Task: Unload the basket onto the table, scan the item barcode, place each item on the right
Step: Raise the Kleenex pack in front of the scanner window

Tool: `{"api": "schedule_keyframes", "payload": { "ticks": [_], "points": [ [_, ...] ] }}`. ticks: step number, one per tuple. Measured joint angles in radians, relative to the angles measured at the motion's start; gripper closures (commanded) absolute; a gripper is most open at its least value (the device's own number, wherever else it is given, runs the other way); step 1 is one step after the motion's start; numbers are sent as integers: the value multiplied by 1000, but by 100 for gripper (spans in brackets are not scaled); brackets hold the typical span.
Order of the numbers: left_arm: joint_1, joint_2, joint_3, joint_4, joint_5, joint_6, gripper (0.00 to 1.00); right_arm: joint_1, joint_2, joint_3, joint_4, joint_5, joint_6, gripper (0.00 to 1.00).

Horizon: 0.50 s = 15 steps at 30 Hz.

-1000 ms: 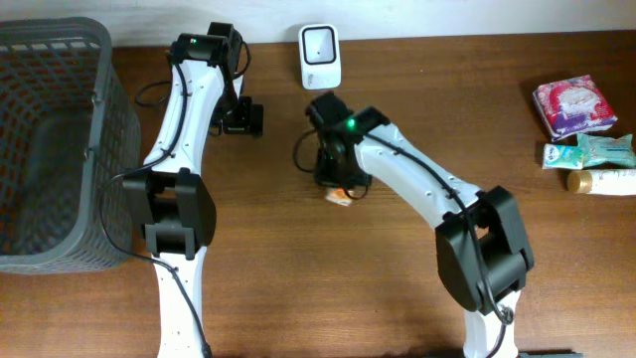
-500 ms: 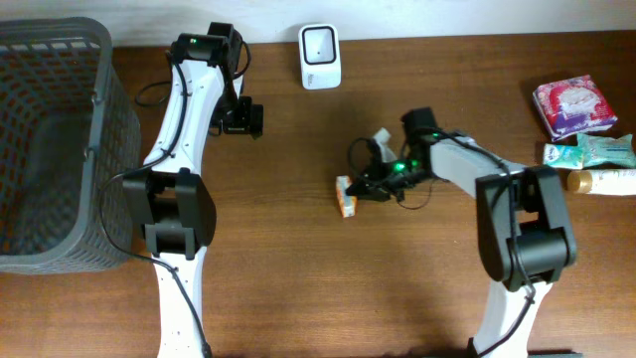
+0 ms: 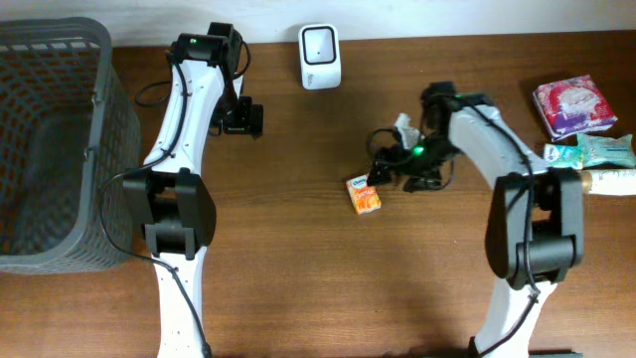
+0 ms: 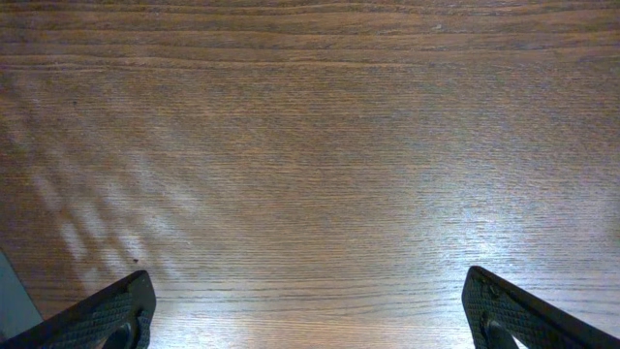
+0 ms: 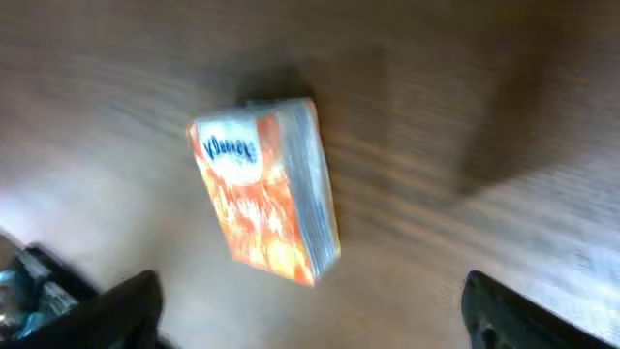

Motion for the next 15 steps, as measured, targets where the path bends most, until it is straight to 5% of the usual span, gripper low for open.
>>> {"api": "schedule_keyframes", "payload": {
  "ticks": [6, 12, 15],
  "points": [
    [0, 0, 0, -1, 0, 0, 1, 75, 0, -67, 195, 60, 14, 42],
    [0, 0, 0, 0, 0, 0, 1, 101, 0, -139, 249, 57, 53, 96],
    [0, 0, 0, 0, 0, 0, 1, 101, 0, -143, 248, 46, 66, 96]
  ]
}}
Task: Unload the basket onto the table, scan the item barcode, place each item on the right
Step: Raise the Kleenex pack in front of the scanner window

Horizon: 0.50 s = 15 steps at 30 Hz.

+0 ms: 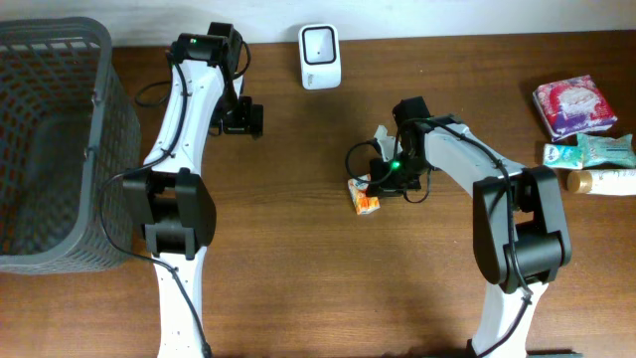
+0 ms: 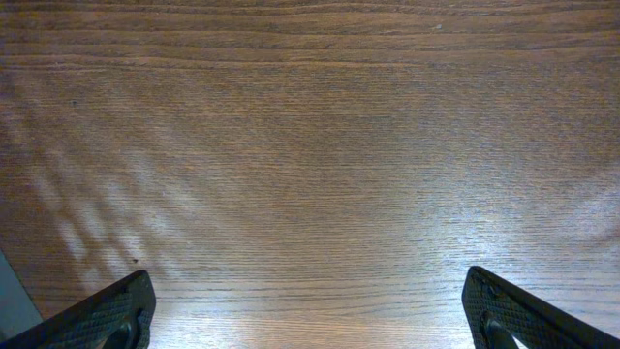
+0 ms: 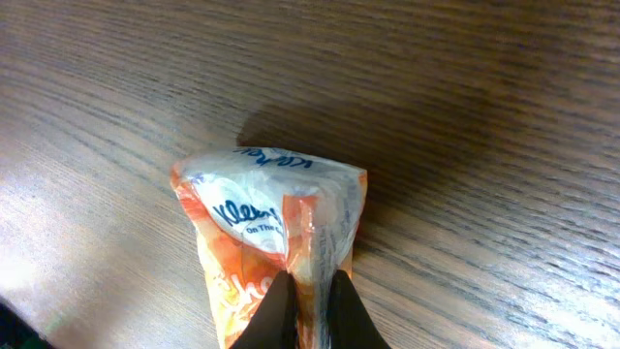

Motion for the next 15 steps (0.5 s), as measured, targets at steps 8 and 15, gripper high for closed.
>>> {"api": "schedule_keyframes", "payload": {
  "ticks": [8, 15],
  "points": [
    [0, 0, 0, 0, 0, 0, 1, -127, 0, 39, 311, -773, -12, 96],
    [0, 0, 0, 1, 0, 0, 1, -124, 0, 35, 660, -1022, 204, 96]
  ]
}}
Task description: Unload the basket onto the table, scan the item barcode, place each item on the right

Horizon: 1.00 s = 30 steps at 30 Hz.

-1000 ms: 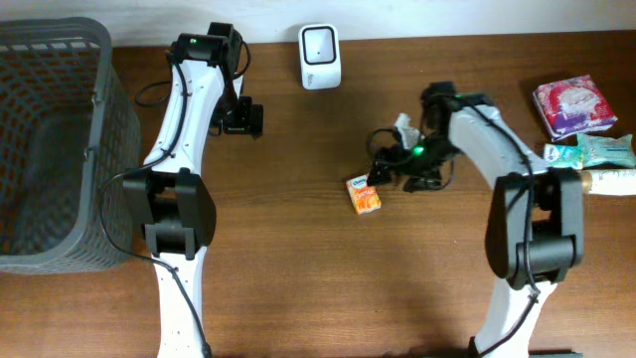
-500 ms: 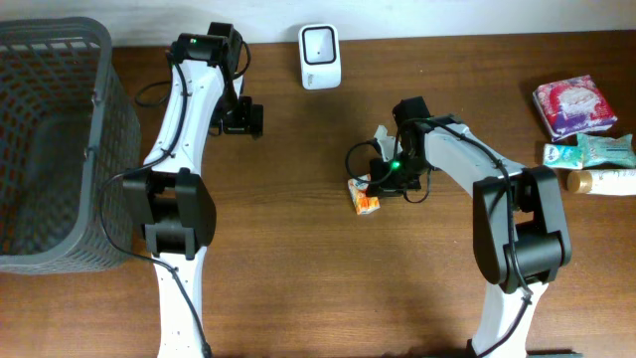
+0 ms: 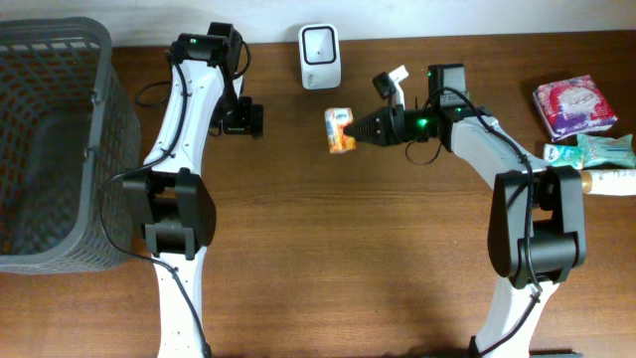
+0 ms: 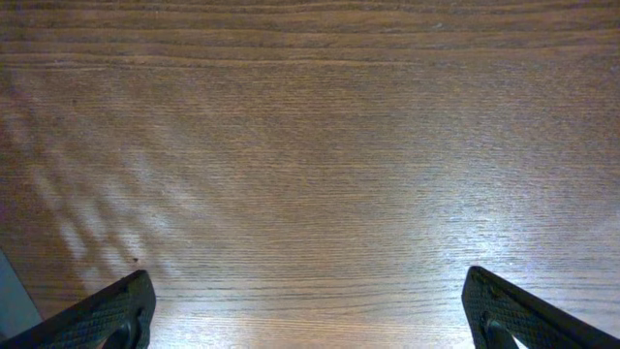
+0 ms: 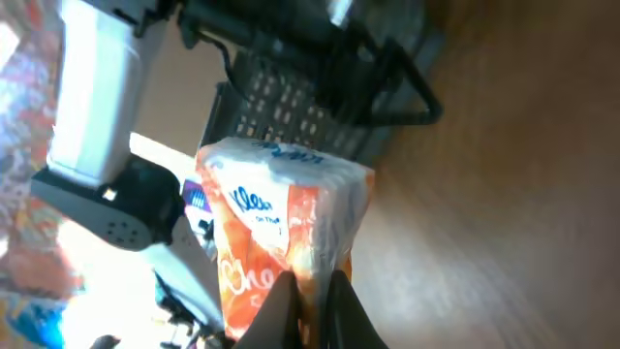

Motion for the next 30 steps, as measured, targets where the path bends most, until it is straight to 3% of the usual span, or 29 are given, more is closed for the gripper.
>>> {"api": "schedule_keyframes", "payload": {
  "ticks": [5, 9, 20, 25, 30],
  "points": [
    [0, 0, 0, 0, 0, -3, 1, 0, 2, 3, 594, -33, 480, 96],
    [0, 0, 0, -1, 0, -3, 1, 5, 2, 7, 626, -35, 634, 96],
    [0, 0, 0, -1, 0, -3, 1, 50, 2, 7, 626, 6, 663, 96],
    [0, 0, 0, -1, 0, -3, 1, 55, 2, 7, 603, 261, 653, 96],
    [0, 0, 0, -1, 0, -3, 1, 90, 2, 16, 435, 617, 525, 96]
  ]
}}
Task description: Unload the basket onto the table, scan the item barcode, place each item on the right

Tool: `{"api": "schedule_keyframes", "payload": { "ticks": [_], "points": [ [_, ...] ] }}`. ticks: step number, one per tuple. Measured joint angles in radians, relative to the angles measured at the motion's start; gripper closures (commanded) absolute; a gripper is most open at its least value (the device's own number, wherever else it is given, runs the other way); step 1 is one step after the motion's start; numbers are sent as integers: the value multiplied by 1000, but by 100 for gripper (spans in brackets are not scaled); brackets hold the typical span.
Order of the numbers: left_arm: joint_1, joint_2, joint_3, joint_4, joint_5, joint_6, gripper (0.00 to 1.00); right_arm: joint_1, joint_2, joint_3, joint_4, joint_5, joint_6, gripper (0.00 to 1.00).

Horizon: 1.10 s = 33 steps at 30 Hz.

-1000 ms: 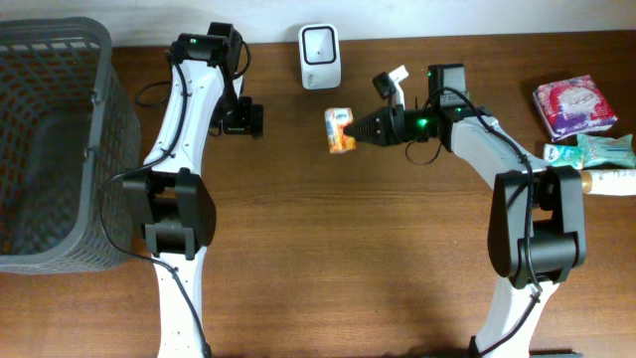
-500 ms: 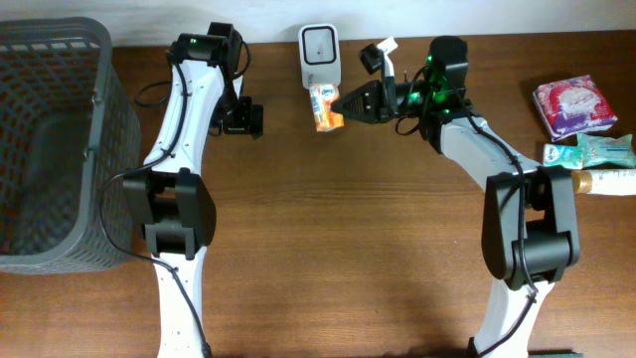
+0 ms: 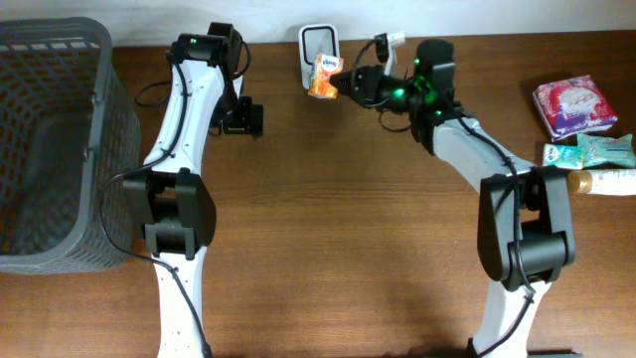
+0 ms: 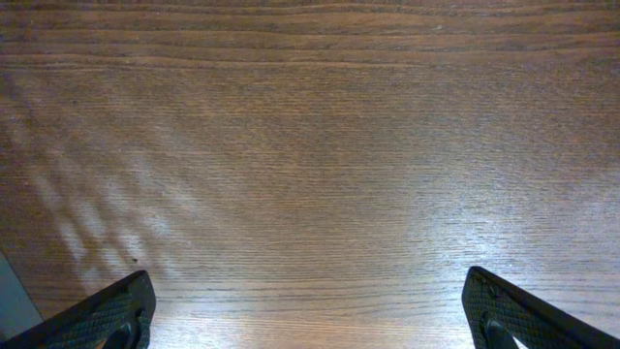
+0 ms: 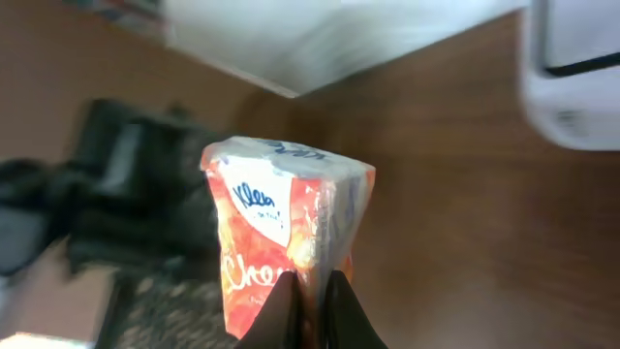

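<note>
An orange and white tissue pack (image 3: 323, 76) hangs in the air right in front of the white barcode scanner (image 3: 318, 42) at the table's back edge. My right gripper (image 3: 341, 82) is shut on the pack, pinching its lower edge (image 5: 291, 242) between the fingertips (image 5: 280, 315). In the right wrist view the scanner (image 5: 576, 78) shows at the upper right. My left gripper (image 4: 310, 315) is open over bare wood, with only its two fingertips (image 4: 107, 315) showing at the bottom corners. In the overhead view the left gripper (image 3: 243, 117) sits left of the scanner.
A dark grey mesh basket (image 3: 50, 139) fills the left side of the table. At the far right lie a pink tissue pack (image 3: 574, 104), a teal packet (image 3: 591, 151) and a bottle (image 3: 606, 181).
My right gripper has carried the tissue pack from mid-table up and to the left, and now holds it right in front of the scanner. The left arm has not moved.
The tissue pack lay on the table with my open right gripper beside it. Then the gripper was shut on the pack at the table. Then it held the pack in the air below the scanner, and now right at the scanner.
</note>
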Motion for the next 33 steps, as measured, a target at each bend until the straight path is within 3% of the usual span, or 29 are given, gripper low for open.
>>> {"api": "schedule_keyframes", "payload": {
  "ticks": [3, 4, 6, 10, 12, 13, 14, 16, 17, 21, 22, 23, 24, 30, 33],
  "points": [
    [0, 0, 0, 0, 0, 0, 1, 18, 0, 73, -268, 216, -162, 96],
    [0, 0, 0, 0, 0, 0, 1, 24, 1, 166, -443, 385, -280, 96],
    [0, 0, 0, 0, 0, 0, 1, 38, 1, 277, -554, 616, -414, 96],
    [0, 0, 0, 0, 0, 0, 1, 119, 0, 351, -446, 991, -705, 95],
    [0, 0, 0, 0, 0, 0, 1, 155, 2, 352, -384, 1078, -817, 81],
    [0, 0, 0, 0, 0, 0, 1, 161, 2, 352, -383, 1104, -830, 79],
    [0, 0, 0, 0, 0, 0, 1, 154, 3, 352, -389, 1118, -822, 76],
    [0, 0, 0, 0, 0, 0, 1, 103, 6, 352, -418, 1083, -787, 53],
    [0, 0, 0, 0, 0, 0, 1, 68, 10, 352, -428, 1032, -776, 47],
    [0, 0, 0, 0, 0, 0, 1, -127, 75, 352, -455, 723, -731, 45],
    [0, 0, 0, 0, 0, 0, 1, -140, 95, 352, -455, 682, -722, 49],
    [0, 0, 0, 0, 0, 0, 1, -147, 143, 353, -456, 628, -710, 62],
    [0, 0, 0, 0, 0, 0, 1, -142, 175, 353, -457, 600, -700, 68],
    [0, 0, 0, 0, 0, 0, 1, -78, 283, 353, -484, 565, -686, 77],
    [0, 0, 0, -1, 0, 0, 1, -69, 283, 357, -597, 572, -686, 83]
  ]
}}
